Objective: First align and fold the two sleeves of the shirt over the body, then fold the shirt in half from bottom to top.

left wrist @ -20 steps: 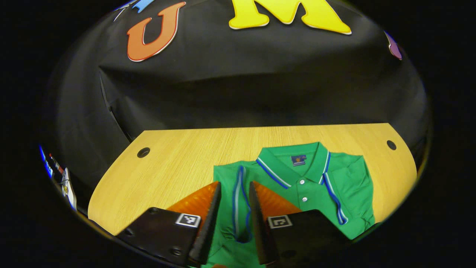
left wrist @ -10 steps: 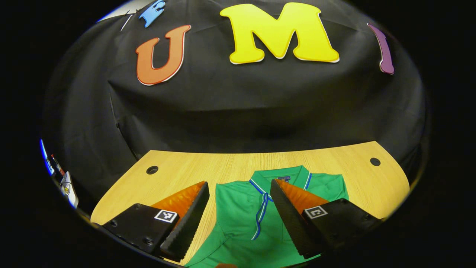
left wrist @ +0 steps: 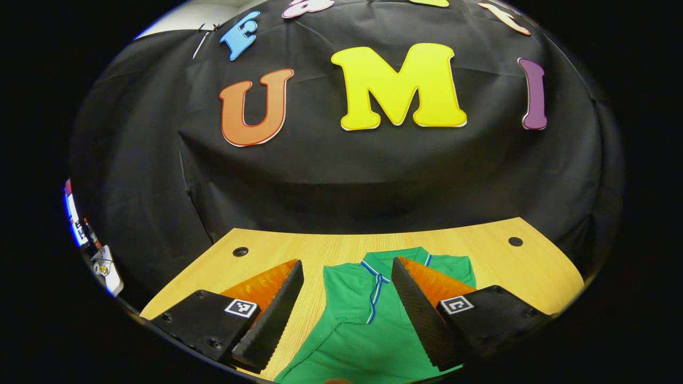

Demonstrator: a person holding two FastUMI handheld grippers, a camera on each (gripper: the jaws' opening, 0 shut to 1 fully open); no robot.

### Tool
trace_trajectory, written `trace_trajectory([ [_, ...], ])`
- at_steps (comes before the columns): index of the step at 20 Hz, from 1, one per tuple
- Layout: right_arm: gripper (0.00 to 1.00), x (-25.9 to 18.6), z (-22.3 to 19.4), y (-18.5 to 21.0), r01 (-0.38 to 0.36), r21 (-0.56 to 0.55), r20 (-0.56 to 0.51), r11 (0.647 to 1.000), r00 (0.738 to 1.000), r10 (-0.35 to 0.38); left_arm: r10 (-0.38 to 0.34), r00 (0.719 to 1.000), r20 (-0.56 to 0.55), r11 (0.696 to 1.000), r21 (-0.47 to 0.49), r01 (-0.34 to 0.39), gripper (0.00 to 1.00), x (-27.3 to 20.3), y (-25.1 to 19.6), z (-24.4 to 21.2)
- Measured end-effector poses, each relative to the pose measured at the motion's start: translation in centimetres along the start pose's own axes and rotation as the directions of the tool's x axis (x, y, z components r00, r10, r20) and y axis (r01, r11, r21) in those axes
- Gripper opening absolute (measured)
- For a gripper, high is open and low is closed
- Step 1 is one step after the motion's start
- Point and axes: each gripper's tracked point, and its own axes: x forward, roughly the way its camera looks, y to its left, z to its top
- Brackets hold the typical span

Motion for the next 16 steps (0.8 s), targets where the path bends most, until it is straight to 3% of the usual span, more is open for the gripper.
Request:
trace_trajectory([
  [2,0.91,-1.4,0.1,-0.2,0.028,-0.005,0.007,1.0,1.0,-0.028,-0.024,1.0,0.016,1.0,-0.005,0.024,1.0,-2.8,-0.1,-0.2],
  [3,0.95,-2.0,0.3,0.0,0.033,-0.004,0.014,0.999,0.999,-0.033,-0.028,0.999,0.023,1.0,-0.003,0.028,1.0,-4.2,0.1,-0.3],
  [5,0.96,-3.0,0.6,0.0,0.042,-0.01,0.025,0.999,0.999,-0.042,-0.009,1.0,0.011,1.0,-0.008,0.009,1.0,-7.0,1.1,-1.8],
  [12,0.96,-3.4,0.1,2.1,0.03,-0.027,-0.004,0.999,1.0,-0.031,-0.091,0.993,0.073,0.993,-0.064,0.096,1.0,-15.1,1.5,-7.0],
  [16,0.96,-3.7,0.1,2.6,0.066,-0.057,0.02,0.996,0.998,-0.065,-0.081,0.993,0.084,0.992,-0.09,0.089,1.0,-17.9,3.6,-10.4],
])
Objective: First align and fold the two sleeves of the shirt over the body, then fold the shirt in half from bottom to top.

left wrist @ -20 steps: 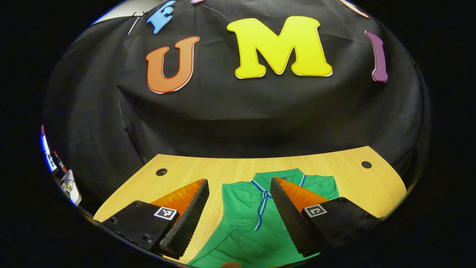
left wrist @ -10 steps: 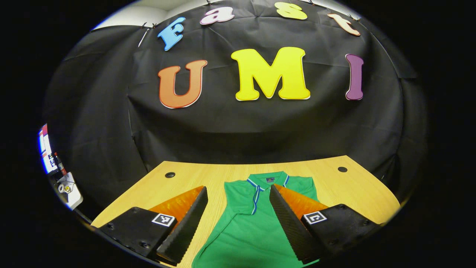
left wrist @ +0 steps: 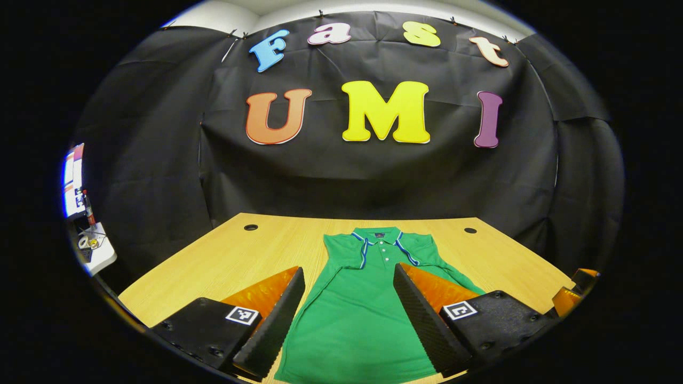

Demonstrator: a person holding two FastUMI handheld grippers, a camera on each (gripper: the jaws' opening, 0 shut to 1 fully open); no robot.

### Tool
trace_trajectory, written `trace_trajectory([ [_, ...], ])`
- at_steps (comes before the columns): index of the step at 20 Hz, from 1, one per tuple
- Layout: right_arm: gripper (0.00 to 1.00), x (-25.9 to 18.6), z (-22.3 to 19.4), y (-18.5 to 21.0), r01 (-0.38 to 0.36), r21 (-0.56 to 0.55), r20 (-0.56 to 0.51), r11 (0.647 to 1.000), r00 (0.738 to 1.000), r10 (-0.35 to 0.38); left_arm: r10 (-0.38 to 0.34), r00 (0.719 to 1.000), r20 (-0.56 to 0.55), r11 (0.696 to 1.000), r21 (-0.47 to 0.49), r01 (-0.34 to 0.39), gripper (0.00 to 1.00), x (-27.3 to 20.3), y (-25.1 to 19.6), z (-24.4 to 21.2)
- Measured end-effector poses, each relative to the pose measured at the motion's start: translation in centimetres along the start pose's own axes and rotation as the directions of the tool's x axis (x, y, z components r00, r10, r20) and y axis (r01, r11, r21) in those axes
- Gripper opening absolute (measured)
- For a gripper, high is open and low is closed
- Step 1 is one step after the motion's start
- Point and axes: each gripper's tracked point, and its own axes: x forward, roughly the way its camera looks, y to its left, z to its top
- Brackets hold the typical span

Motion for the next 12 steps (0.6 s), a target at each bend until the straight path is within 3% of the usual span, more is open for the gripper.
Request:
trace_trajectory([
  [7,0.95,0.1,-0.9,3.1,-0.025,-0.082,-0.007,0.996,1.0,0.025,0.023,0.999,-0.025,1.0,-0.002,-0.023,1.0,-2.2,3.9,-6.2],
  [12,0.95,0.5,-2.9,4.7,-0.049,-0.112,-0.047,0.992,0.998,0.044,0.04,0.991,-0.132,0.998,-0.039,-0.045,1.0,-1.2,5.5,-12.4],
])
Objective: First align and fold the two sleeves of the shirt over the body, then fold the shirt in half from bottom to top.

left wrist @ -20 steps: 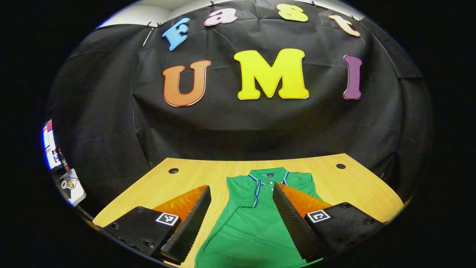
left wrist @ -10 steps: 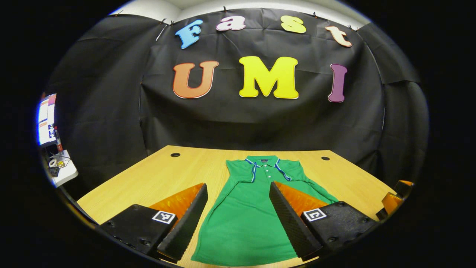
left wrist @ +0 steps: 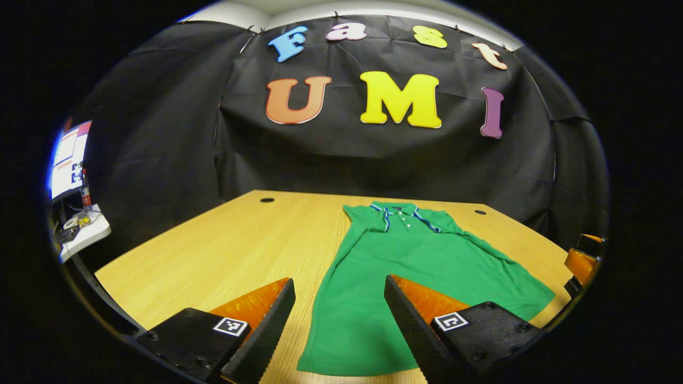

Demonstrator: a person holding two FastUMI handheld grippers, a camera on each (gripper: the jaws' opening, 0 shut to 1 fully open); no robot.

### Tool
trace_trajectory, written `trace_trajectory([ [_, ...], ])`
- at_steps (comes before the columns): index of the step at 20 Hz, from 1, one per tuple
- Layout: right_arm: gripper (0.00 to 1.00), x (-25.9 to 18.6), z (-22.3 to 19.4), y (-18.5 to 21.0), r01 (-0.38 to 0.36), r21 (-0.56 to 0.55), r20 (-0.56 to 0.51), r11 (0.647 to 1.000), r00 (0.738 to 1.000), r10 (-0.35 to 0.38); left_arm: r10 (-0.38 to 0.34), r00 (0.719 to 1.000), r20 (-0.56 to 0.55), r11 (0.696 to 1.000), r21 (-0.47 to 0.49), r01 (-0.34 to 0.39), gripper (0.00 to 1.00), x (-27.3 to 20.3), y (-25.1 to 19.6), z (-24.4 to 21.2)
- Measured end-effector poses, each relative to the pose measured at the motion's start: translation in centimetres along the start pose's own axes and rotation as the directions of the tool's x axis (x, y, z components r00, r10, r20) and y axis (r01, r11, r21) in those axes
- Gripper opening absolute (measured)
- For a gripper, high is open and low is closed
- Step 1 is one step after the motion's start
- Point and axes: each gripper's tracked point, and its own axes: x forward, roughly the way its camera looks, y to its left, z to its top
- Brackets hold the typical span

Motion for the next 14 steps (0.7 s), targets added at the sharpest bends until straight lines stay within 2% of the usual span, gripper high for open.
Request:
trace_trajectory([
  [3,0.95,0.2,-0.9,-0.3,0.016,-0.021,0.001,1.0,1.0,-0.016,-0.002,1.0,-0.009,1.0,0.002,0.002,1.0,0.2,0.3,-1.6],
  [9,0.95,0.7,-4.0,0.5,-0.023,-0.002,-0.073,1.0,0.997,0.022,-0.012,1.0,-0.029,0.999,-0.04,0.01,1.0,0.3,0.8,-4.1],
  [12,0.94,1.1,-6.3,0.7,-0.026,0.039,-0.145,0.999,0.989,0.032,-0.001,0.997,-0.075,1.0,-0.028,-0.001,1.0,0.4,1.3,-5.7],
  [14,0.95,1.5,-7.8,0.5,-0.026,0.074,-0.197,0.997,0.98,0.04,0.003,0.998,-0.068,1.0,0.001,-0.002,1.0,0.5,1.3,-5.7],
])
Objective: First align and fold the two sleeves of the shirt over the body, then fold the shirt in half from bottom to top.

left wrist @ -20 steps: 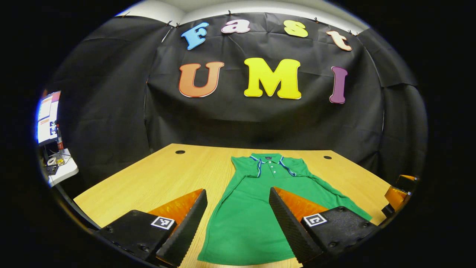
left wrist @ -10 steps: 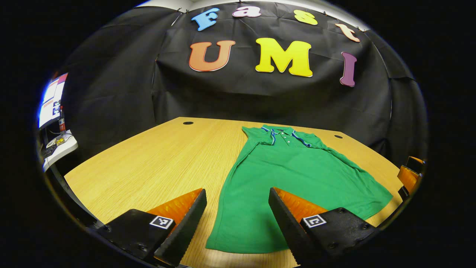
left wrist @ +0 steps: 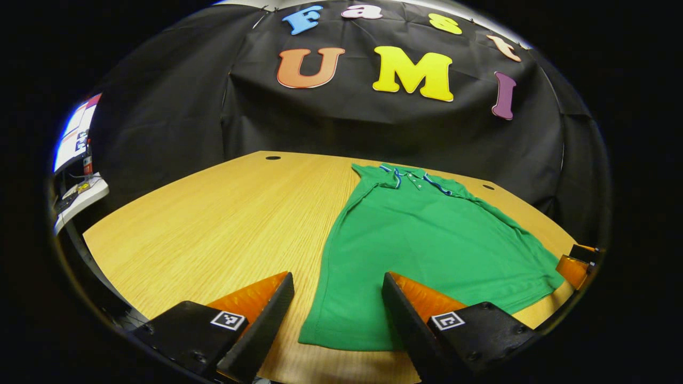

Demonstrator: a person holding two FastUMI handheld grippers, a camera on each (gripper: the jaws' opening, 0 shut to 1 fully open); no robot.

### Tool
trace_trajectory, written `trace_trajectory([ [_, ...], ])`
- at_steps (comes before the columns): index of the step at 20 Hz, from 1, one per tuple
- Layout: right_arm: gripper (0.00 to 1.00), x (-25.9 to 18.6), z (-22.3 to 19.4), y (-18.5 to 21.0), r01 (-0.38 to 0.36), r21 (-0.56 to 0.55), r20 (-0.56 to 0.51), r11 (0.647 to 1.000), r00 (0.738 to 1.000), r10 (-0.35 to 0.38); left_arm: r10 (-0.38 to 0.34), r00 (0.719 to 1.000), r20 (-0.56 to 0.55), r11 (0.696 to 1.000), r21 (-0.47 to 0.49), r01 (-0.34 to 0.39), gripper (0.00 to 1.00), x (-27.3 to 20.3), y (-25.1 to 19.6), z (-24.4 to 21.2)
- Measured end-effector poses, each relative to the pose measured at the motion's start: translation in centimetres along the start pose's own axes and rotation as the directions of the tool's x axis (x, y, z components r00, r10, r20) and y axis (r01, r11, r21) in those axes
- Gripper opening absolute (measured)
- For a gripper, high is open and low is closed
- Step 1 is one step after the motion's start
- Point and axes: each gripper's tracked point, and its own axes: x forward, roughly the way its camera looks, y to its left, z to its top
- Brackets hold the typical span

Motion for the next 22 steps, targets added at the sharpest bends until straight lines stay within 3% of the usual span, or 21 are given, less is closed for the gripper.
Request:
trace_trajectory([
  [5,0.95,0.9,-1.3,-1.6,0.057,-0.022,-0.03,0.998,0.998,-0.058,0.006,1.0,0.001,0.999,0.048,-0.006,1.0,0.2,-0.2,-0.3],
  [11,0.95,1.4,-1.6,-2.2,0.018,0.051,-0.048,0.999,0.999,-0.016,0.026,1.0,0.001,0.998,0.065,-0.026,1.0,0.5,0.7,0.0],
  [14,0.95,1.6,-1.8,-1.5,-0.027,0.063,-0.043,0.998,0.999,0.03,0.024,1.0,-0.001,0.997,0.067,-0.024,0.87,0.7,0.5,0.1],
  [15,0.81,1.8,-2.0,-1.0,-0.04,0.069,-0.052,0.997,0.998,0.044,0.024,1.0,-0.001,0.997,0.067,-0.024,0.82,0.9,0.3,0.1],
  [17,0.54,2.1,-2.0,-0.3,-0.051,0.076,-0.054,0.996,0.997,0.055,0.032,0.999,0.011,0.998,0.054,-0.032,0.51,1.2,-0.1,0.3],
  [18,0.41,2.2,-1.6,0.0,-0.057,0.074,-0.044,0.996,0.997,0.06,0.029,0.999,0.021,0.998,0.052,-0.03,0.23,1.4,-0.5,0.4],
  [19,0.24,2.4,-1.8,0.4,-0.066,0.073,-0.048,0.995,0.996,0.069,0.031,0.999,0.026,0.997,0.066,-0.032,0.2,1.6,-0.8,0.4],
  [21,0.06,2.6,-1.3,0.5,-0.067,0.054,-0.035,0.996,0.997,0.069,0.023,0.999,0.032,0.995,0.092,-0.025,0.14,2.0,-0.9,0.5],
  [22,0.06,2.5,-1.4,0.4,-0.064,0.044,-0.034,0.997,0.997,0.066,0.016,0.999,0.03,0.995,0.094,-0.018,0.09,1.9,-0.9,0.6],
])
